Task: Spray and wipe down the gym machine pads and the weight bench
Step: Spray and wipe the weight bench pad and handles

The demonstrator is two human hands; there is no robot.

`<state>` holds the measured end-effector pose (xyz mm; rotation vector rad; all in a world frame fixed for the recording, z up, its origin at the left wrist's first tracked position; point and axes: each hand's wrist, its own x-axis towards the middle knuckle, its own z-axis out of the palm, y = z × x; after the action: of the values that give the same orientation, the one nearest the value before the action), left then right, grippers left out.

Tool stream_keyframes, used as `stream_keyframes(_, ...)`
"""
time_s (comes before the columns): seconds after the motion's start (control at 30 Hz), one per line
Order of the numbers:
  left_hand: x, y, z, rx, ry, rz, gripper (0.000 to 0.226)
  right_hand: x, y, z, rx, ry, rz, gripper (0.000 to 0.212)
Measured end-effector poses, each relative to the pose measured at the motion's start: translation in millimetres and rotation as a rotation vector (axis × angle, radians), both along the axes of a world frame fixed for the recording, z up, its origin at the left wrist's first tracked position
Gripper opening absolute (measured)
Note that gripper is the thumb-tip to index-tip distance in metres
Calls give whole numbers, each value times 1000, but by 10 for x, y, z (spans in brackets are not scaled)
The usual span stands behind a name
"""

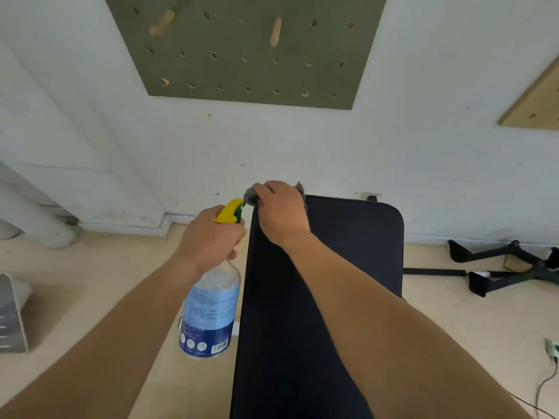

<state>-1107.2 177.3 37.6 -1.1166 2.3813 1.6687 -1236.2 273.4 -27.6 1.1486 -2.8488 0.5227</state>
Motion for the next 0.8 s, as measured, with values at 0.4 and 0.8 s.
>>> stream_keyframes(0.4,-293,245,-1,4,73,9,37,-710,1016,45,159,-17,-344,46)
stream_keyframes(0.8,53,-121,69,18,102,46,34,-257,-183,63,240,86,-153,30)
